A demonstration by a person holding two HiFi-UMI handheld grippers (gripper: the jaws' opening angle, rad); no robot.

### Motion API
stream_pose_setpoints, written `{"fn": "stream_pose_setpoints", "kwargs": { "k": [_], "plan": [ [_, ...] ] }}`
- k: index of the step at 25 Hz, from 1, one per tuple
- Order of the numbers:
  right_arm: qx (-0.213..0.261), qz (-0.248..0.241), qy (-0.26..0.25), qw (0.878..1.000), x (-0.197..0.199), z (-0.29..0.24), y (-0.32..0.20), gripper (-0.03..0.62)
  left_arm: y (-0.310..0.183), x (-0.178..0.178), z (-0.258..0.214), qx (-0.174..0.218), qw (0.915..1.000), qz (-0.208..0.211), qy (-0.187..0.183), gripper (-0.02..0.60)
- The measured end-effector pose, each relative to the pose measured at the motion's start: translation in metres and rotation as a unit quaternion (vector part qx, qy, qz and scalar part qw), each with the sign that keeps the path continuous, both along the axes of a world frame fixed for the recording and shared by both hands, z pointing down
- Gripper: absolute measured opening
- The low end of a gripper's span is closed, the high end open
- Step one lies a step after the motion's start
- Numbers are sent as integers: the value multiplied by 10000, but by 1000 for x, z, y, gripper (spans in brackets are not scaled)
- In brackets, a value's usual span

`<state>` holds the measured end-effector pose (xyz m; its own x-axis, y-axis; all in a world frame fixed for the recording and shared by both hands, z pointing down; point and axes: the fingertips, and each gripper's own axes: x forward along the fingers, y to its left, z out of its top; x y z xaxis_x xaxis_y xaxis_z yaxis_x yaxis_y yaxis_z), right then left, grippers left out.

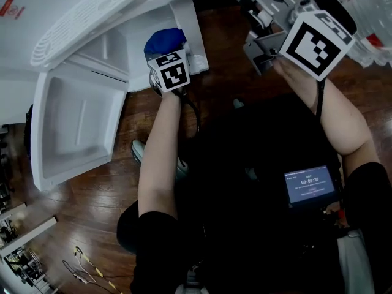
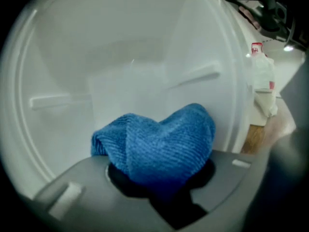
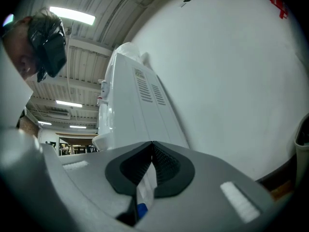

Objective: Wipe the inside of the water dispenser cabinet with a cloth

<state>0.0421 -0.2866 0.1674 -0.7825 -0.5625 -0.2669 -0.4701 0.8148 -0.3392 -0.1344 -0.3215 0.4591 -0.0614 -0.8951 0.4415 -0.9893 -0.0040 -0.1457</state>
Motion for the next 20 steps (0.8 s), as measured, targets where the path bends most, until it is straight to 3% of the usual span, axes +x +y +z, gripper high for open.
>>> {"fn": "stream_pose_setpoints", "kwargs": {
  "k": [3, 5, 7, 10, 12, 13, 15, 17, 20],
  "plan": [
    [212, -140, 587, 9980, -24, 12, 24, 5, 3, -5, 4, -105, 9999, -33, -10, 133],
    [715, -700, 1167, 9881, -57, 19, 61, 5, -5, -13, 5, -176, 9998, -59, -1, 133],
    [1424, -1611, 1770, 9605, -92, 26, 112, 5, -16, -21, 2, -213, 9997, -77, 2, 133],
    [2136, -2804, 2548, 9005, -122, 49, 176, 5, -36, -33, -3, -223, 9997, -110, -78, 133],
    [2536, -3252, 2851, 8653, -130, 61, 200, 5, -49, -39, -3, -213, 9996, -131, -150, 133],
    [2684, -3367, 2926, 8538, -131, 64, 207, 5, -55, -39, -4, -201, 9996, -120, -128, 133],
    [2806, -3423, 2951, 8468, -132, 64, 211, 5, -62, -38, -7, -213, 9997, -118, 16, 133],
    [2836, -3368, 2876, 8505, -130, 61, 206, 5, -60, -31, -9, -228, 9996, -5, 180, 133],
    [2895, -3207, 2792, 8575, -122, 56, 189, 5, -39, -1, -7, -241, 9973, 600, 344, 133]
  ]
}}
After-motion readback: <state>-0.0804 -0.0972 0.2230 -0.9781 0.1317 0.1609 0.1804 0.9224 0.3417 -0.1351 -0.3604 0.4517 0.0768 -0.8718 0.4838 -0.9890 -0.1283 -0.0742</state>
